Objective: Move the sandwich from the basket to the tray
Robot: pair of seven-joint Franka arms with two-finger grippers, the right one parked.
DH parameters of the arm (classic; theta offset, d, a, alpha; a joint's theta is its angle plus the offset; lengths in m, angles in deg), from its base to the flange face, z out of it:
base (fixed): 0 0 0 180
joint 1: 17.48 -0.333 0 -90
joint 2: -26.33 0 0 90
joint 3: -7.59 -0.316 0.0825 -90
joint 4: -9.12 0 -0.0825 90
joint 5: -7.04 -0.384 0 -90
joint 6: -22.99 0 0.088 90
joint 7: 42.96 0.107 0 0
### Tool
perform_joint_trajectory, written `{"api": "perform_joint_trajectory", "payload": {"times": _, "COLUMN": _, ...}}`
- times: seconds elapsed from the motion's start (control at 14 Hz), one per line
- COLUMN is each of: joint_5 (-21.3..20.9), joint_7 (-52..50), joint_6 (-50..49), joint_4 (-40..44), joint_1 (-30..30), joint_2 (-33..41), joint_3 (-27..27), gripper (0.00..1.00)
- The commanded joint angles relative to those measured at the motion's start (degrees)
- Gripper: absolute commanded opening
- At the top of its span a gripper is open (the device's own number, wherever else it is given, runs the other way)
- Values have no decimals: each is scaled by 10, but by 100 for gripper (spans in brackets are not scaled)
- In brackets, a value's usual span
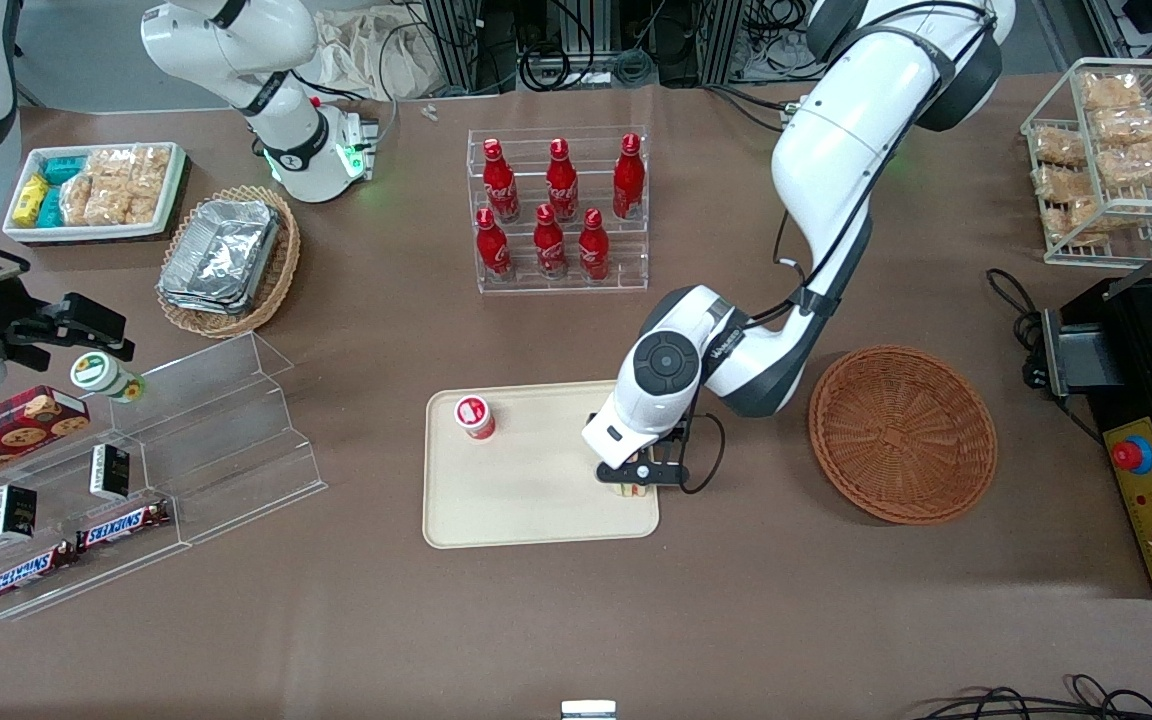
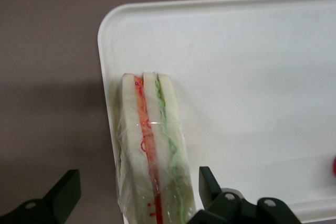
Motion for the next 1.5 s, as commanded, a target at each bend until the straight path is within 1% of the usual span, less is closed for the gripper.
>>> {"api": "perform_joint_trajectory", "payload": {"times": 0.0, "joint_5": -4, "joint_7": -7, "joint_6": -27, "joint_4": -1, "joint_1": 1, "joint_2": 37, "joint_3": -5, "gripper": 100}}
{"api": "perform_joint_trajectory", "payload": {"times": 0.21, "joint_5": -9, "joint_7": -3, "joint_6": -101, "joint_4": -1, "joint_1": -9, "joint_2": 83, "joint_3": -8, "gripper": 100}}
{"api": "perform_joint_trajectory", "payload": {"times": 0.43, "joint_5": 2, "joint_7": -7, "joint_6": -162, "joint_4": -20, "joint_1": -48, "joint_2": 151, "joint_3": -6, "gripper": 100}}
{"api": "perform_joint_trajectory", "payload": {"times": 0.5, "joint_5": 2, "joint_7": -6, "joint_6": -164, "joint_4": -41, "joint_1": -69, "joint_2": 178, "joint_3": -4, "gripper": 100}}
{"api": "perform_joint_trajectory", "payload": {"times": 0.64, "joint_5": 6, "joint_7": -5, "joint_6": -164, "joint_4": -102, "joint_1": -83, "joint_2": 250, "joint_3": -6, "gripper": 100}}
{"api": "perform_joint_trajectory", "payload": {"times": 0.79, "joint_5": 9, "joint_7": 0, "joint_6": -165, "joint_4": -158, "joint_1": -120, "joint_2": 322, "joint_3": -5, "gripper": 100}}
{"api": "perform_joint_trajectory", "payload": {"times": 0.93, "joint_5": 29, "joint_7": 3, "joint_6": -186, "joint_4": -181, "joint_1": -139, "joint_2": 371, "joint_3": -6, "gripper": 100}}
{"api": "perform_joint_trajectory", "payload": {"times": 1.0, "joint_5": 30, "joint_7": 4, "joint_6": -211, "joint_4": -181, "joint_1": -147, "joint_2": 384, "joint_3": -6, "gripper": 100}}
{"api": "perform_joint_trajectory", "payload": {"times": 1.07, "joint_5": 30, "joint_7": 17, "joint_6": -232, "joint_4": -180, "joint_1": -154, "joint_2": 397, "joint_3": -7, "gripper": 100}}
{"api": "perform_joint_trajectory", "payload": {"times": 1.14, "joint_5": 32, "joint_7": 51, "joint_6": -247, "joint_4": -179, "joint_1": -174, "joint_2": 408, "joint_3": -7, "gripper": 100}}
{"api": "perform_joint_trajectory", "payload": {"times": 1.21, "joint_5": 40, "joint_7": 99, "joint_6": -269, "joint_4": -177, "joint_1": -199, "joint_2": 418, "joint_3": -7, "gripper": 100}}
{"api": "perform_joint_trajectory", "payload": {"times": 1.29, "joint_5": 56, "joint_7": 148, "joint_6": -292, "joint_4": -177, "joint_1": -219, "joint_2": 430, "joint_3": -7, "gripper": 100}}
{"api": "perform_joint_trajectory", "payload": {"times": 1.43, "joint_5": 60, "joint_7": 225, "joint_6": -326, "joint_4": -177, "joint_1": -259, "joint_2": 450, "joint_3": -7, "gripper": 100}}
